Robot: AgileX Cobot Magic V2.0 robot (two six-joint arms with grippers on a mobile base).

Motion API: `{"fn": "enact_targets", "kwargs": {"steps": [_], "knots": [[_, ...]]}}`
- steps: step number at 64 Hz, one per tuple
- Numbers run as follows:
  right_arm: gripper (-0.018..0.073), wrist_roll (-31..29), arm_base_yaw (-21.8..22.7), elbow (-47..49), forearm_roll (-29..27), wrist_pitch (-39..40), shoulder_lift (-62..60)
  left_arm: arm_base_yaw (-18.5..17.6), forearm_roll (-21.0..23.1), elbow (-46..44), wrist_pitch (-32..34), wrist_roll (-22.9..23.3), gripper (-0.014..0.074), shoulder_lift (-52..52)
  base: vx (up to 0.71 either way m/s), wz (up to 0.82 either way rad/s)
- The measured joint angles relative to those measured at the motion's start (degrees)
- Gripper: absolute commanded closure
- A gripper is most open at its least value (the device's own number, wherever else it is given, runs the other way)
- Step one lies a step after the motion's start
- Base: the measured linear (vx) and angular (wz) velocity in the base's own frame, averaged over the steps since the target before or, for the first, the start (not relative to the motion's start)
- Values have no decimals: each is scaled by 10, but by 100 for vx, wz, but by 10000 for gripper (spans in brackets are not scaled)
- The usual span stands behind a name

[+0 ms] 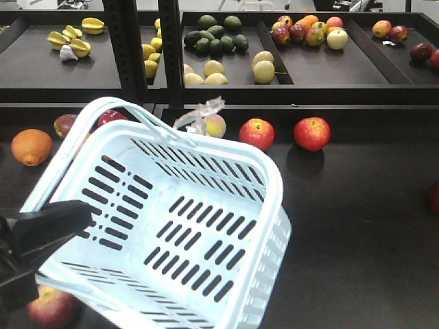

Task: Pick three apples into basket with both arms
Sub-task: 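Lift the basket by its handle with the left gripper toward the robot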

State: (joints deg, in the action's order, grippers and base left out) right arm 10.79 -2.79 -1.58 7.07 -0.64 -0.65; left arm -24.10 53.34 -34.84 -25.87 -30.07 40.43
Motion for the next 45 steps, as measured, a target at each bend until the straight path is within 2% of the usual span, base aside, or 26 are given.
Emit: {"fn": "enact_targets", "kwargs": {"steps": [45], "knots": [[564, 0, 0, 0, 0, 0, 0, 0, 0, 0, -17, 0, 604, 0, 0, 0]]}}
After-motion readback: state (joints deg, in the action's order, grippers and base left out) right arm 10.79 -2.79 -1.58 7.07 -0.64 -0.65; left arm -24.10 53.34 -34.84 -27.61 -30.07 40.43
